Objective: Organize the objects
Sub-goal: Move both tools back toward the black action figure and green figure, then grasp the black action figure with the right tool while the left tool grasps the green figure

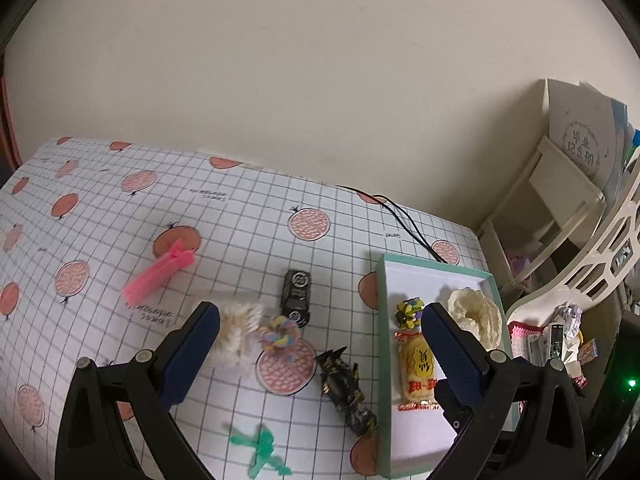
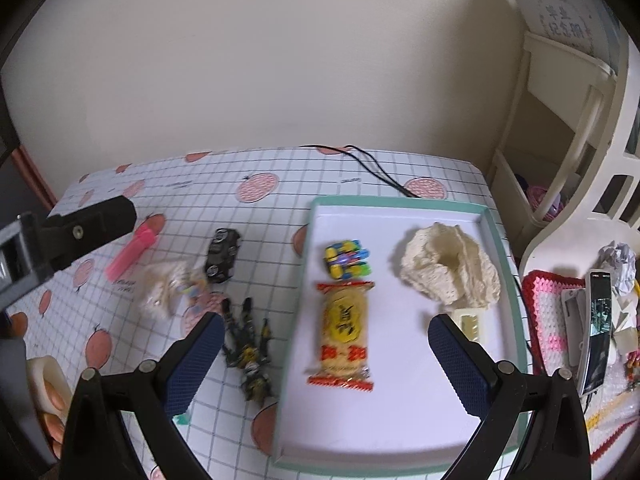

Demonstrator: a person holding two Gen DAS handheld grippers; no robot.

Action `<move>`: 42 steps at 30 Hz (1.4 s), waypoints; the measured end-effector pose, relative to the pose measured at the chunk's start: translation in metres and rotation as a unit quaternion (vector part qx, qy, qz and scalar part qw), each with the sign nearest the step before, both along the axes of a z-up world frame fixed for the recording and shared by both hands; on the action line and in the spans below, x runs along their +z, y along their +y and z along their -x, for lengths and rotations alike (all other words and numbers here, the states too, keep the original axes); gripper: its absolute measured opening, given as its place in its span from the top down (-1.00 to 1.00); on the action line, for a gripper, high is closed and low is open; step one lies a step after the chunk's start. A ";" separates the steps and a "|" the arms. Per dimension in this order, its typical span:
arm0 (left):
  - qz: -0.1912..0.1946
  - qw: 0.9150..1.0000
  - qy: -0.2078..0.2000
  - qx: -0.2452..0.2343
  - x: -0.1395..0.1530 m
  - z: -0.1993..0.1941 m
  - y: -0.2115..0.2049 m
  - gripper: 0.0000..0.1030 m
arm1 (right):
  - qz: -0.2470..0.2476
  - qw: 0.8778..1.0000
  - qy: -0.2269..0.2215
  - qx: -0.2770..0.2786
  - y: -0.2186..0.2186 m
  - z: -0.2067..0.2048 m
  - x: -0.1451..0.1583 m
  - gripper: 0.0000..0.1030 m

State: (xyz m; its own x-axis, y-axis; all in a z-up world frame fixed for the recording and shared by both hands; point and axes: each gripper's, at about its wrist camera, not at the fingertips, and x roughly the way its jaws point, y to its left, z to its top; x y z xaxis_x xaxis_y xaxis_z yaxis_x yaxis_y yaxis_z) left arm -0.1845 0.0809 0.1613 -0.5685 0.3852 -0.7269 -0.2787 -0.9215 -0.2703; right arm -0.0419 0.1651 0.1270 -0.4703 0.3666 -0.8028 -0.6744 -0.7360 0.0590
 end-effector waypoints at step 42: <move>0.080 0.986 -0.130 0.073 -0.077 -0.020 -0.087 -0.95 | 0.032 0.998 -0.014 0.055 -0.037 0.037 -0.031 -0.93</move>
State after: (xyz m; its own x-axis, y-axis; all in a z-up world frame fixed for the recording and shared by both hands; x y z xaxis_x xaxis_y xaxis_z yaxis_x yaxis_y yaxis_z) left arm -0.1641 -0.0057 0.0846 -0.3949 0.1819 -0.9006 -0.0808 -0.9833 -0.1632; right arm -0.0785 0.1285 0.0964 -0.4815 0.2629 -0.8361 -0.5925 -0.8006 0.0896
